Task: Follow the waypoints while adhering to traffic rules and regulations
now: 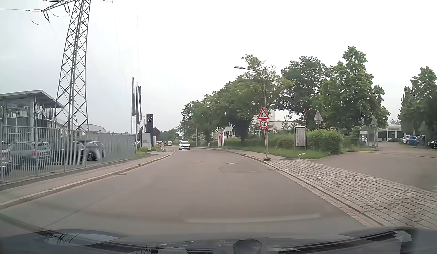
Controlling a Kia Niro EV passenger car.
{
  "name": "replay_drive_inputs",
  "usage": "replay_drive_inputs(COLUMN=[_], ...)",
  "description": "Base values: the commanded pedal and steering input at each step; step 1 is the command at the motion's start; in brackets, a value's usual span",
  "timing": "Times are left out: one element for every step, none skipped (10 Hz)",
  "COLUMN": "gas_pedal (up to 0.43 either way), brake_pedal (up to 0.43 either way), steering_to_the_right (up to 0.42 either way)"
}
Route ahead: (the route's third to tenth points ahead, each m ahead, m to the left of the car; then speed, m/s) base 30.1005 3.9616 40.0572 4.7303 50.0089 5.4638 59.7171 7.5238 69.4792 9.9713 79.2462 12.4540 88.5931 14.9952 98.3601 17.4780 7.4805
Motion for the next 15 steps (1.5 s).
replay_drive_inputs(gas_pedal=[0.087, 0.087, 0.087, 0.087, 0.087, 0.087, 0.087, 0.087, 0.087, 0.087, 0.087, 0.087, 0.087, 0.087, 0.087], brake_pedal=[0.0, 0.0, 0.0, 0.0, 0.0, 0.0, 0.0, 0.0, 0.0, 0.0, 0.0, 0.0, 0.0, 0.0, 0.0], steering_to_the_right=[-0.006, -0.002, -0.001, -0.001, -0.001, 0.0, 0.001, 0.002, 0.003, 0.003, 0.002, 0.001, -0.001, -0.003, -0.006])
